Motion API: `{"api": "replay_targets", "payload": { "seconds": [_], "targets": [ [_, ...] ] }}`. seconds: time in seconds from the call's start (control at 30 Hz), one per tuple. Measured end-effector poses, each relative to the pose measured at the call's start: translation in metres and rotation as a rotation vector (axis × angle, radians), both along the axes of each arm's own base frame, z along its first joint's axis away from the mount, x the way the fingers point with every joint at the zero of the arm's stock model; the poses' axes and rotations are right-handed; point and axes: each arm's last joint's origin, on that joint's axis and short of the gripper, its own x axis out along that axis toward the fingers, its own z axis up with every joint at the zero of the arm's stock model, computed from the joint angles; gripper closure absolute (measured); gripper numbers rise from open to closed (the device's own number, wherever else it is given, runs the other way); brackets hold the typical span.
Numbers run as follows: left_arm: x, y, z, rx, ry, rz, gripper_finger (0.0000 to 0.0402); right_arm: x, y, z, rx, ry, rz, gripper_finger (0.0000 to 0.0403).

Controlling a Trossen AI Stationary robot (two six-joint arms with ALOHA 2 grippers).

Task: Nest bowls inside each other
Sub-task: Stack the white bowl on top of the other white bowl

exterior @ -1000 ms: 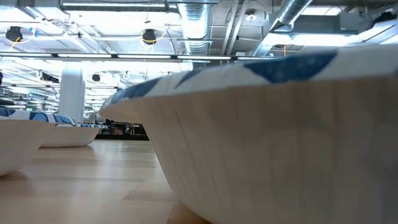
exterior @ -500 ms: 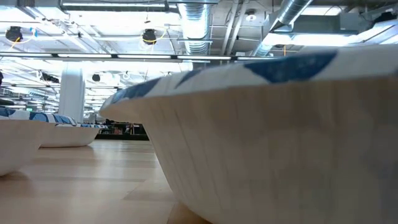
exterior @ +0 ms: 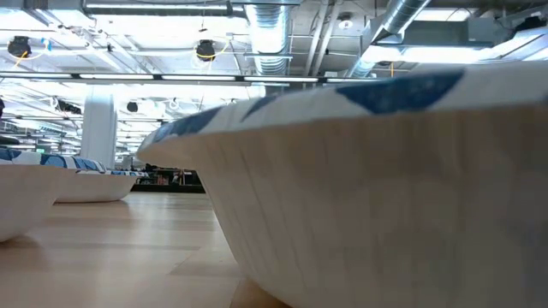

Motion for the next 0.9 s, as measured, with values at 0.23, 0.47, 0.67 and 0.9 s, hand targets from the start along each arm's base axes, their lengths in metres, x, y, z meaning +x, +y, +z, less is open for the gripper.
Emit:
{"api": "replay_targets", "payload": {
  "seconds": [0.23,0.47,0.67,0.9],
  "targets": [
    [0.001,0.0,0.005,0.043,-0.042,0.001,0.0278,0.022,-0.008,-0.009,-0.128,0.082,-0.303,0.0182],
    [0.001,0.0,0.006,0.043,-0.054,0.001,0.0278,0.036,-0.023,-0.051,-0.164,0.519,-0.59,0.0182],
    [0.001,0.0,0.006,0.042,-0.054,-0.004,0.0278,0.047,-0.039,-0.087,-0.174,0.908,-0.701,0.0182],
    [0.001,0.0,0.009,0.046,-0.08,0.002,0.0278,0.057,-0.071,-0.109,-0.346,1.179,-0.863,0.0182]
  ]
}}
